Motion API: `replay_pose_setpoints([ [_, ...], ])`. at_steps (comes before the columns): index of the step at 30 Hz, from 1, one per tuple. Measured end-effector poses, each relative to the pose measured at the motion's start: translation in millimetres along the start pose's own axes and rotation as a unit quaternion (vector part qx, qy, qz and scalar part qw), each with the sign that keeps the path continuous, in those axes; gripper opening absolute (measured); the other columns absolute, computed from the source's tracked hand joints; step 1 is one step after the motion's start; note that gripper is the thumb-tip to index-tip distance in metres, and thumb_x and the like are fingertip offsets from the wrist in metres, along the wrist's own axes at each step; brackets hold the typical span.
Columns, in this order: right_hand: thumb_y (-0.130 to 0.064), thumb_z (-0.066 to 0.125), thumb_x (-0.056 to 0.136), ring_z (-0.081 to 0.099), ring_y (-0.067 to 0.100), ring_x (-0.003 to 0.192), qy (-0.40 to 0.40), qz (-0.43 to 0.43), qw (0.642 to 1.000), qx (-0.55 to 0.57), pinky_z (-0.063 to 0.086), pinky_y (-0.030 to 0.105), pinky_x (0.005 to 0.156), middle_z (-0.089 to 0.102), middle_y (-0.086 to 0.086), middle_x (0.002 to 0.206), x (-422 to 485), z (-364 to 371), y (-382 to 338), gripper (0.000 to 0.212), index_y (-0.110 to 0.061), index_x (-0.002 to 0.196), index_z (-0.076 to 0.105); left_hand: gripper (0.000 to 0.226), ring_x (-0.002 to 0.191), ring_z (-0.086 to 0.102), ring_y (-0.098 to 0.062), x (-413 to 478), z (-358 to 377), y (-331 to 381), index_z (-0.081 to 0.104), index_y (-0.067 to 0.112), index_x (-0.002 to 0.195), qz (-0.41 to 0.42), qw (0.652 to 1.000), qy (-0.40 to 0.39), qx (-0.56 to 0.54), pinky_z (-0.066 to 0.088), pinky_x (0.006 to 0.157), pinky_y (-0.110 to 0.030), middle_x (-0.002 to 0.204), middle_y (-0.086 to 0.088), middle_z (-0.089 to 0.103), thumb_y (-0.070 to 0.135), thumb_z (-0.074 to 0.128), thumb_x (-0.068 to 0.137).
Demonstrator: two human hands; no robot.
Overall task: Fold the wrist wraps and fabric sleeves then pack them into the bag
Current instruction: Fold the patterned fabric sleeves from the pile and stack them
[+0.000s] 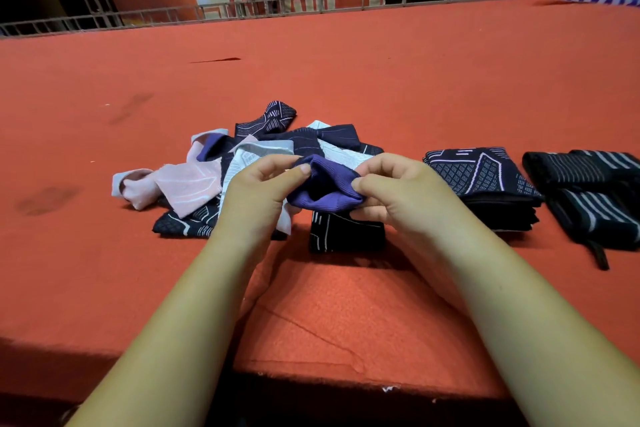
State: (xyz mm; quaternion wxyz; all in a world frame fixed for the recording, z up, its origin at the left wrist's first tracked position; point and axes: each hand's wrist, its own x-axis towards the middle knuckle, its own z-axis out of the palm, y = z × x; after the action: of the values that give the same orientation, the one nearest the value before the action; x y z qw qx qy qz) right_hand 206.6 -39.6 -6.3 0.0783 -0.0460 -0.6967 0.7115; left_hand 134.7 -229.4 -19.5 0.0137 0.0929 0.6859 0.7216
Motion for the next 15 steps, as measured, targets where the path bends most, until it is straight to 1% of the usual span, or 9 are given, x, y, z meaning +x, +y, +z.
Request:
replay_pose_setpoints([
  [2, 0.0, 0.066, 0.097, 0.072, 0.018, 0.076, 0.01, -0.006, 1.0, -0.025, 0.067, 0.041, 0.079, 0.073, 0.003, 0.084, 0.0, -1.0, 0.0, 0.015, -0.014, 0.091, 0.068, 0.015, 0.07, 0.069, -0.014, -0.6, -0.5, 1.4, 0.079, 0.009, 0.109, 0.047, 0.997, 0.013, 0.061, 0.055, 0.058, -0.02, 0.099, -0.023, 0.076, 0.017, 0.078, 0.096],
  [3, -0.001, 0.066, 0.097, 0.073, 0.018, 0.077, 0.022, -0.011, 0.999, -0.034, 0.066, 0.041, 0.077, 0.073, 0.003, 0.085, 0.6, -1.2, 0.7, 0.015, -0.015, 0.092, 0.067, 0.015, 0.063, 0.066, -0.01, -2.2, 0.0, 2.7, 0.078, 0.009, 0.107, 0.069, 0.994, 0.018, 0.084, 0.053, 0.054, -0.019, 0.097, -0.024, 0.075, 0.019, 0.079, 0.096],
  [5, -0.004, 0.066, 0.099, 0.074, 0.021, 0.076, 0.055, -0.026, 0.997, -0.049, 0.065, 0.037, 0.069, 0.072, 0.005, 0.088, 1.1, -0.1, 2.1, 0.013, -0.015, 0.094, 0.066, 0.019, 0.047, 0.056, -0.008, -5.3, 2.4, 5.0, 0.073, 0.006, 0.1, 0.085, 0.991, 0.021, 0.099, 0.045, 0.047, -0.02, 0.084, -0.017, 0.069, 0.024, 0.079, 0.097],
  [7, -0.007, 0.064, 0.101, 0.074, 0.02, 0.068, 0.099, -0.043, 0.991, -0.079, 0.058, 0.026, 0.055, 0.069, 0.005, 0.088, 1.1, 0.3, 3.9, 0.011, -0.018, 0.097, 0.065, 0.026, 0.049, 0.056, -0.021, -6.0, 2.5, 5.4, 0.069, 0.011, 0.092, 0.062, 0.994, -0.016, 0.09, 0.045, 0.057, -0.032, 0.07, -0.02, 0.064, 0.034, 0.08, 0.096],
  [8, -0.009, 0.063, 0.101, 0.073, 0.018, 0.062, 0.123, -0.055, 0.985, -0.105, 0.053, 0.021, 0.049, 0.067, 0.004, 0.087, 0.7, -0.3, 4.8, 0.011, -0.019, 0.098, 0.064, 0.026, 0.057, 0.058, -0.026, -6.0, 1.9, 5.7, 0.069, 0.015, 0.09, 0.046, 0.995, -0.055, 0.069, 0.042, 0.064, -0.042, 0.068, -0.023, 0.063, 0.036, 0.082, 0.094],
  [10, -0.012, 0.062, 0.101, 0.067, 0.013, 0.055, 0.16, -0.087, 0.971, -0.156, 0.049, 0.02, 0.044, 0.066, 0.003, 0.089, 1.6, -2.8, 8.0, 0.013, -0.024, 0.096, 0.062, 0.015, 0.079, 0.06, -0.039, -6.9, 0.4, 5.5, 0.072, 0.017, 0.095, 0.015, 0.991, -0.135, -0.002, 0.041, 0.075, -0.057, 0.078, -0.022, 0.067, 0.028, 0.081, 0.091],
  [12, -0.015, 0.061, 0.101, 0.066, 0.016, 0.056, 0.185, -0.12, 0.954, -0.201, 0.051, 0.025, 0.044, 0.067, 0.005, 0.096, 2.6, -4.7, 9.4, 0.014, -0.027, 0.094, 0.06, 0.013, 0.093, 0.063, -0.038, -10.2, 0.1, 6.9, 0.072, 0.01, 0.103, -0.004, 0.98, -0.188, -0.06, 0.051, 0.089, -0.057, 0.09, -0.016, 0.071, 0.01, 0.076, 0.09],
  [13, -0.016, 0.061, 0.102, 0.067, 0.019, 0.058, 0.192, -0.133, 0.948, -0.215, 0.051, 0.027, 0.043, 0.066, 0.007, 0.099, 2.7, -5.4, 9.7, 0.014, -0.027, 0.093, 0.06, 0.015, 0.094, 0.065, -0.035, -12.4, 0.3, 8.1, 0.072, 0.008, 0.104, -0.007, 0.977, -0.2, -0.068, 0.052, 0.093, -0.053, 0.093, -0.014, 0.07, 0.005, 0.075, 0.09],
  [15, -0.014, 0.061, 0.102, 0.069, 0.025, 0.059, 0.198, -0.148, 0.944, -0.22, 0.048, 0.025, 0.039, 0.064, 0.008, 0.104, 2.0, -5.9, 8.1, 0.016, -0.027, 0.094, 0.06, 0.014, 0.085, 0.068, -0.029, -13.6, 1.0, 9.4, 0.071, 0.011, 0.101, -0.003, 0.982, -0.185, -0.041, 0.05, 0.092, -0.052, 0.094, -0.014, 0.067, 0.004, 0.078, 0.091],
])
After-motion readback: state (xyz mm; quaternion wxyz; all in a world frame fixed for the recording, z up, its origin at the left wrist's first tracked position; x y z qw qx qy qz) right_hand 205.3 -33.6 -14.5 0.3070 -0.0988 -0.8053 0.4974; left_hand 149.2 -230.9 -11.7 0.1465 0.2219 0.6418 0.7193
